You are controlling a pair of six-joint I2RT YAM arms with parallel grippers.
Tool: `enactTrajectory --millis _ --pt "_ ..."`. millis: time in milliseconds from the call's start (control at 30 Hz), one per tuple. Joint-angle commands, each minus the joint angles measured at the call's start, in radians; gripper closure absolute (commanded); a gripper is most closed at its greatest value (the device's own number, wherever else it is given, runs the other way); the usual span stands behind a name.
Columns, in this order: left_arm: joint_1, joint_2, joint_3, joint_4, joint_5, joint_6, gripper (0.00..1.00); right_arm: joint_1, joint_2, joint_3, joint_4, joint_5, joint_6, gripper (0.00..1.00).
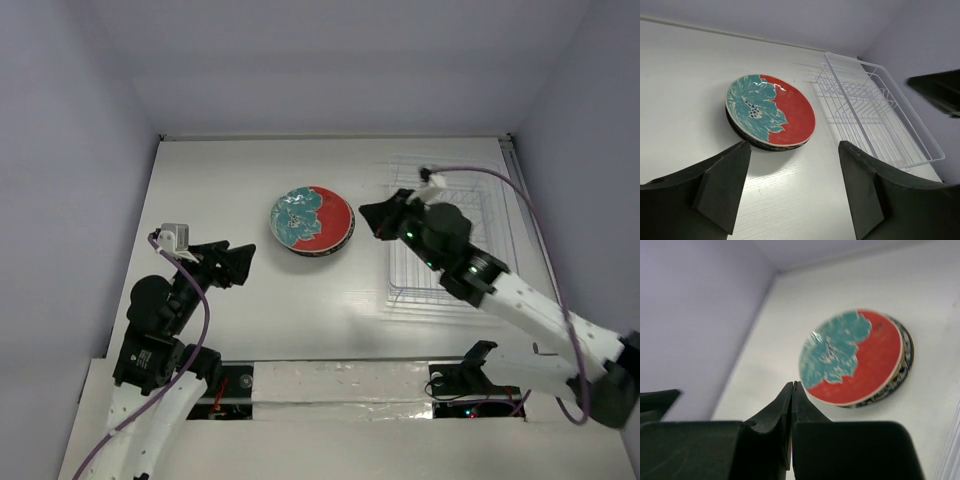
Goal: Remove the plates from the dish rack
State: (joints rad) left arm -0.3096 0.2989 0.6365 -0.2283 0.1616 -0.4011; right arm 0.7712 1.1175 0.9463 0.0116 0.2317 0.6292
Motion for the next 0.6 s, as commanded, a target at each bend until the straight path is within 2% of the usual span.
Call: enactTrajectory --millis 0,67,133,167,200,300,333,433,567 --pt "0.007 -0.004 0.048 0.056 0.01 0.028 0.31 0.007 -0.299 -0.147 0.12 0.101 -0.037 1.0" --pt "0.007 -0.007 0.055 0.061 0.003 0.03 0.28 0.007 -0.414 -0.22 0.107 0.152 -0.043 1.0" --pt "0.007 -0.003 0.078 0.066 0.001 0.033 0.27 0.007 -0.56 -0.242 0.065 0.181 -0.066 0.88" --pt "0.007 0.002 0.09 0.064 -0.005 0.036 0.27 0.007 -0.6 -0.25 0.05 0.208 -0.072 0.79" --pt "0.007 0.005 0.118 0.064 -0.01 0.038 0.27 0.007 -0.634 -0.25 0.035 0.225 -0.077 0.62" --pt "0.007 0.003 0.176 0.063 -0.031 0.053 0.27 0.007 -0.723 -0.23 -0.083 0.339 -0.06 0.3" --pt "0.007 -0.006 0.187 0.063 -0.048 0.062 0.26 0.007 -0.755 -0.233 -0.131 0.397 -0.042 0.24" --pt "0.007 -0.021 0.2 0.063 -0.069 0.065 0.27 0.007 -0.804 -0.271 -0.157 0.439 0.013 0.23" --pt "0.007 -0.032 0.152 0.063 -0.082 0.053 0.26 0.007 -0.844 -0.4 -0.07 0.356 0.064 0.22"
